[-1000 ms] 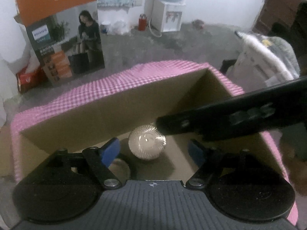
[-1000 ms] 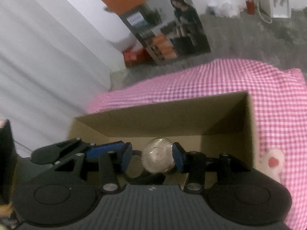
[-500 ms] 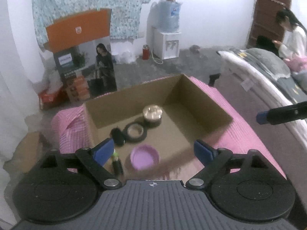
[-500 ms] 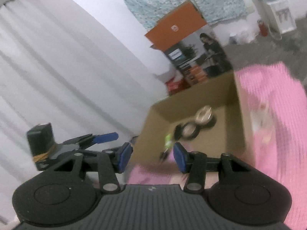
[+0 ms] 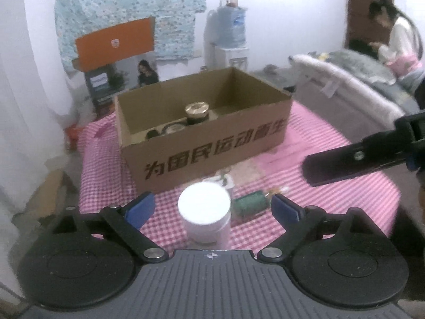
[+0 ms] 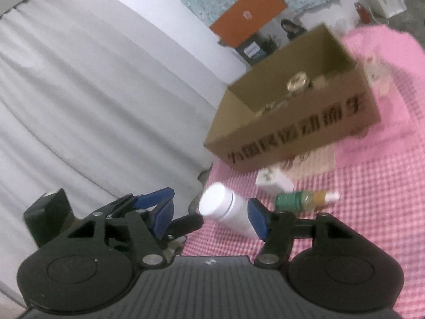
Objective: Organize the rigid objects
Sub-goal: 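Move the empty right gripper to the white pill bottle, then grasp the white pill bottle with the right gripper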
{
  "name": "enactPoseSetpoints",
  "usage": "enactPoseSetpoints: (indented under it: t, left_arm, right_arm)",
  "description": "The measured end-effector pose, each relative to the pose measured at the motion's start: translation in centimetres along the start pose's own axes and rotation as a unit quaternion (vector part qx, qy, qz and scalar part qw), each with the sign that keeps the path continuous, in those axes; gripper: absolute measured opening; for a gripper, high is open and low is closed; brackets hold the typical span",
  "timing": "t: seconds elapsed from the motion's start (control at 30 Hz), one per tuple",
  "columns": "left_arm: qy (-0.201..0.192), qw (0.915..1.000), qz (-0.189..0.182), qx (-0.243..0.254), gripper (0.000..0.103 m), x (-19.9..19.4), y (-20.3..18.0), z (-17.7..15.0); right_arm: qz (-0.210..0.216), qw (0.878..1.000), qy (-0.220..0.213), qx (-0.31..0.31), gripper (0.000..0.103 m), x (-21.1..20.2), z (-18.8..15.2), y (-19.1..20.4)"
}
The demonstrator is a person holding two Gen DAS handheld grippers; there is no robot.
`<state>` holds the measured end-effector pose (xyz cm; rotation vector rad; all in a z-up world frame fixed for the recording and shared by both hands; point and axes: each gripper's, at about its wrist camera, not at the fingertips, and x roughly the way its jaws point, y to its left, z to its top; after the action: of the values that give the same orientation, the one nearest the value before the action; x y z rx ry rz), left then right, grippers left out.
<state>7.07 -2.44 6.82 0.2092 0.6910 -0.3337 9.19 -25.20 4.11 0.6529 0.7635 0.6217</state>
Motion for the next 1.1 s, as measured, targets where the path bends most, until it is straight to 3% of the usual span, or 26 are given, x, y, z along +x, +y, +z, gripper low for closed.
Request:
enactPoseSetpoints:
  t: [0.3, 0.67, 0.77, 0.93, 1.1]
  left_arm:
    - [0.019, 0.9998, 0.011, 0.0, 0.092, 3.4, -0.1, -2.0]
    - [0.028, 0.9989, -0.011, -0.035, 0.064, 4.5, 1.1, -2.6]
    - [0.029, 0.9985, -0.016, -0.043, 0.054, 4.5, 1.3, -2.9]
    - [0.024, 0.998, -0.018, -0.055, 0.053, 4.5, 1.6, -2.9]
    - [0.021, 0.9982, -0.023, -0.052, 0.053, 4.0, 1.2, -2.8]
  right_arm:
    - [-0.043, 0.998, 0.036, -0.033, 0.066, 4.9, -1.6, 1.6]
    - [-0.056, 0.996, 0.041, -0.058, 0.066, 9.1, -0.7, 2.5]
    - [-0.058, 0.996, 0.038, -0.058, 0.062, 9.6, -0.8, 2.3]
    - [-0.056, 0.996, 0.047, -0.051, 0.045, 10.0, -1.1, 2.0]
    - [-0.061, 0.996, 0.041, -0.053, 0.041, 9.4, -1.3, 2.2]
